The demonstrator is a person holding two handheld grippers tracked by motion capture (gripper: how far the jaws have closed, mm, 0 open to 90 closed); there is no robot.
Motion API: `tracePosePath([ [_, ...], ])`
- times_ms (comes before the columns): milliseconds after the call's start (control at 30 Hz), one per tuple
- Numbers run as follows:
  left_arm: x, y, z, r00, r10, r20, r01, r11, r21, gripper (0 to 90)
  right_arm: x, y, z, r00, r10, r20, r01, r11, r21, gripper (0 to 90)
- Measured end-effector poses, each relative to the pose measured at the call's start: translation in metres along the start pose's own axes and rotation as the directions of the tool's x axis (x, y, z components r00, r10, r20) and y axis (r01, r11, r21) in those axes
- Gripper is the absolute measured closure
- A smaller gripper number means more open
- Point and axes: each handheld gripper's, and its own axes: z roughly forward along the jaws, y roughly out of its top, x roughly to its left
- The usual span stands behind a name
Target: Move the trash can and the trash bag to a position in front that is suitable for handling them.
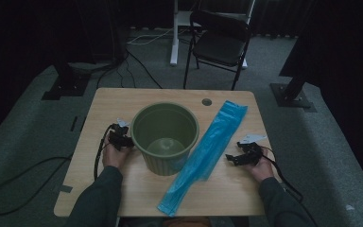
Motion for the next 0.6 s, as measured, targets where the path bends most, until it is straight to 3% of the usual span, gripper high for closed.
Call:
tracePosePath([
  [67, 0.001, 0.0, -0.002, 1.0, 0.0, 0.0, 0.0, 1.0, 0.003, 26.3, 0.0, 0.0, 0.0, 1.0, 0.005, 0.004, -0.005, 1.0, -0.005, 20.0],
  [133, 0.003, -0.001, -0.005, 1.0, 0.003, 0.007, -0.003, 1.0, 0.0, 40.7, 0.003, -0.001, -0.003, 0.9999, 0.01, 0.008, -0.01, 1.0, -0.03, 34.3],
  [233, 0.003, -0.001, -0.009, 0.9999, -0.001, 0.016, 0.001, 0.9997, 0.024, 50.6, 0.005, 0.0, -0.005, 0.9997, 0.015, 0.017, -0.015, 1.0, -0.021, 47.5],
  [267, 0.003, 0.0, -0.01, 0.9993, -0.004, 0.037, 0.003, 0.9996, 0.029, 51.4, 0.006, 0.002, -0.006, 0.9995, 0.021, 0.023, -0.021, 1.0, -0.008, 51.7],
  [333, 0.003, 0.0, -0.01, 0.9993, -0.004, 0.037, 0.003, 0.9996, 0.029, 54.0, 0.007, 0.003, -0.007, 0.9994, 0.023, 0.027, -0.023, 1.0, 0.006, 51.7],
  [367, 0.003, 0.0, -0.015, 0.9949, -0.01, 0.1, 0.006, 0.9994, 0.034, 54.0, 0.01, 0.007, -0.009, 0.9991, 0.024, 0.036, -0.025, 0.999, 0.033, 57.9],
  [467, -0.001, 0.001, -0.026, 0.9899, 0.006, 0.141, -0.008, 0.9999, 0.01, 54.1, 0.019, 0.015, -0.014, 0.9994, 0.003, 0.034, -0.003, 1.0, 0.016, 58.8],
  [600, -0.007, 0.001, -0.044, 0.9858, 0.027, 0.166, -0.021, 0.9992, -0.033, 53.9, 0.035, 0.026, -0.016, 0.9991, -0.04, 0.01, 0.04, 0.999, 0.009, 58.3],
])
